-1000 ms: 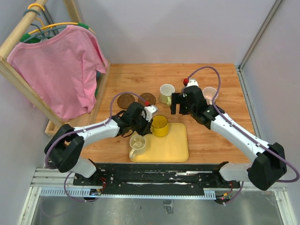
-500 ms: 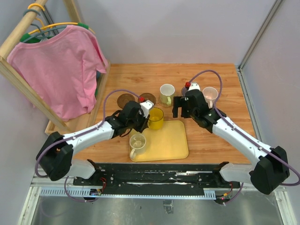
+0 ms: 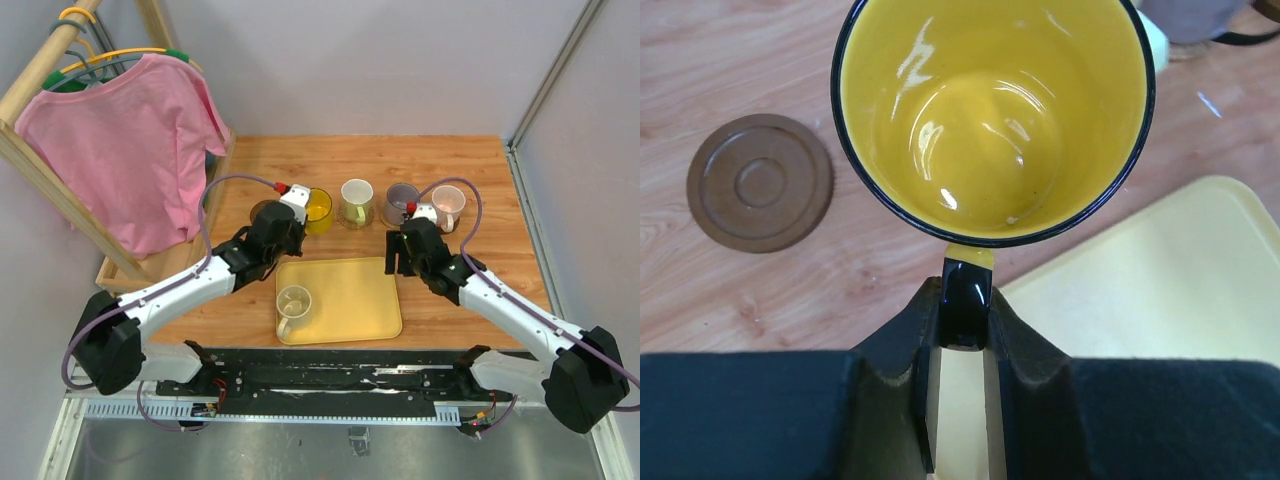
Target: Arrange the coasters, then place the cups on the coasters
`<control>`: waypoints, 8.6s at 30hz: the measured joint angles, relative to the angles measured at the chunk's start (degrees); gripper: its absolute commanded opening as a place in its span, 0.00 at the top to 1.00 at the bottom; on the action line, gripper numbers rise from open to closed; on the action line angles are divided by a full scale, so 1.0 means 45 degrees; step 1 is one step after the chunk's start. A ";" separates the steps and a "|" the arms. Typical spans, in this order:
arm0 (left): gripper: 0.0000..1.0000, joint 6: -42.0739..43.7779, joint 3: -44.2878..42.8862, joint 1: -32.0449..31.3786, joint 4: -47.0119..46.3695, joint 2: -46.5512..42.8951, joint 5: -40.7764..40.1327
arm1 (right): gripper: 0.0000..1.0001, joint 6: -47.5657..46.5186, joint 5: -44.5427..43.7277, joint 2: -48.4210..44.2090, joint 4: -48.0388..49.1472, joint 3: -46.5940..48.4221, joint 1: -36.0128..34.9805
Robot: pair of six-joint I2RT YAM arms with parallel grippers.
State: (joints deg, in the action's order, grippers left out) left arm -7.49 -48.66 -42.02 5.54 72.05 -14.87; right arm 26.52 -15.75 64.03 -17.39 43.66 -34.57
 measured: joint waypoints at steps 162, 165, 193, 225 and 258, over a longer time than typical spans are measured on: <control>0.22 -0.6926 0.2909 -0.4206 0.6470 -0.5688 0.1875 | 0.99 0.1734 0.1112 -0.1010 0.0330 -0.4007 -0.0155; 0.23 -0.7184 0.3201 -0.4493 0.6455 -0.5654 0.1914 | 0.99 0.1797 0.1112 -0.1049 0.0214 -0.4075 -0.0155; 0.99 -0.8301 0.4216 -0.5265 0.4522 -0.3633 -0.0301 | 0.99 0.2103 0.1112 -0.1753 -0.0364 -0.4386 -0.0160; 1.00 -0.4556 0.2273 -0.1219 0.3609 -0.3852 -0.3458 | 0.99 0.1627 0.1030 -0.0792 0.0709 -0.4289 -0.0160; 0.99 -0.2341 0.0656 0.3385 -0.0903 0.1710 -0.1447 | 0.60 0.2487 0.1073 -0.1020 -0.0695 -0.4095 -0.0325</control>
State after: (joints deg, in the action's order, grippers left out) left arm -18.02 -45.71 -26.79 1.48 79.75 -21.39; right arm 37.71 -10.92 59.44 -20.51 25.23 -36.03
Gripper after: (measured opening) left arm 0.218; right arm 0.209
